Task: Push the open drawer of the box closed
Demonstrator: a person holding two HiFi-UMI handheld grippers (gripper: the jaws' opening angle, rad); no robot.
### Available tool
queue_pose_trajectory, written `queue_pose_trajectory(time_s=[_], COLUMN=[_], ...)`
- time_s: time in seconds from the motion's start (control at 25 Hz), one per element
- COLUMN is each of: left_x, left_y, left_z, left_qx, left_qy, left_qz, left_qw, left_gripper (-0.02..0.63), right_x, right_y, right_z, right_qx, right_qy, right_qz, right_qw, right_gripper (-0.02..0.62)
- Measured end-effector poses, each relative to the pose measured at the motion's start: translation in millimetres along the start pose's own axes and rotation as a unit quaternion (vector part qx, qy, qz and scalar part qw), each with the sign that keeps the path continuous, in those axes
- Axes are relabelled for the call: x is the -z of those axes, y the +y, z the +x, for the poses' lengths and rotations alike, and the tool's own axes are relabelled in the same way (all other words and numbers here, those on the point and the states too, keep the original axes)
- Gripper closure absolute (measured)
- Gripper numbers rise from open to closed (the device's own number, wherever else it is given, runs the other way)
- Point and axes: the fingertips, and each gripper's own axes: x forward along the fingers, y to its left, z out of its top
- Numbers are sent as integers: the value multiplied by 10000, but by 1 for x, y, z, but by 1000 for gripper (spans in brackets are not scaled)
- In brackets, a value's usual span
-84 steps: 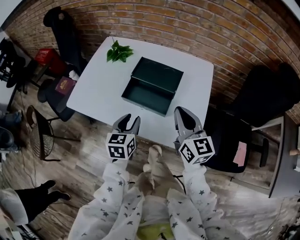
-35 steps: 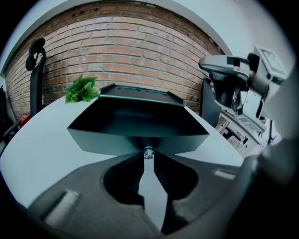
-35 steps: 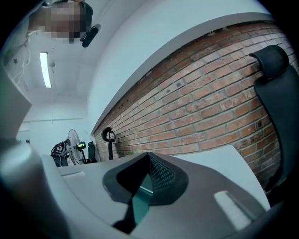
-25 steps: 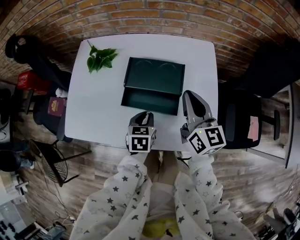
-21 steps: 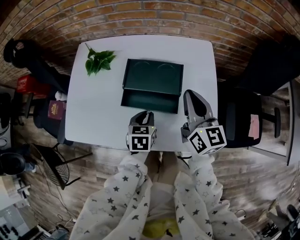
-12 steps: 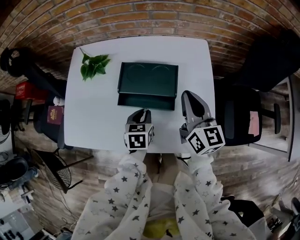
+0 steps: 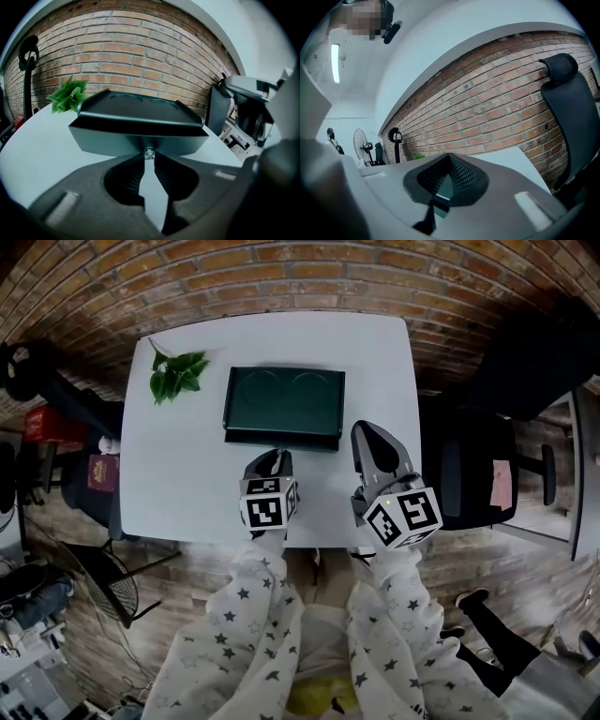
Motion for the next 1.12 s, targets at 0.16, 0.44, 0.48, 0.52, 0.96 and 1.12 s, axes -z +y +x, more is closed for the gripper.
queue_pose_trajectory(time_s=[0.16, 0.44, 0.48, 0.52, 0.96, 1.12], left_x=[-6, -10, -11, -11, -17, -18], left_y=[-1, 1, 1, 1, 4, 3], left_z=[3, 9, 9, 10, 16, 16], left_qx=[-19, -27, -24, -24, -54, -79], left_qy=[-17, -42, -49, -58, -116, -136], left_qz=[-35, -74, -74, -75, -108, -126], left_qw=[10000, 10000, 10000, 10000, 9999, 9998], left_gripper=[543, 543, 543, 543, 543, 543], right_x=[-1, -2, -2, -2, -1, -2], right_y=[0, -2, -3, -3, -10, -13], right_z=[-1, -1, -1, -2, -13, -17], right_qx=[-7, -4, 10, 24, 192, 215], right_qy=[10, 21, 21, 27, 50, 32], right_qz=[-13, -62, -66, -70, -58, -52], right_qw=[10000, 10000, 10000, 10000, 9998, 9998], right_gripper=[595, 595, 595, 595, 595, 595])
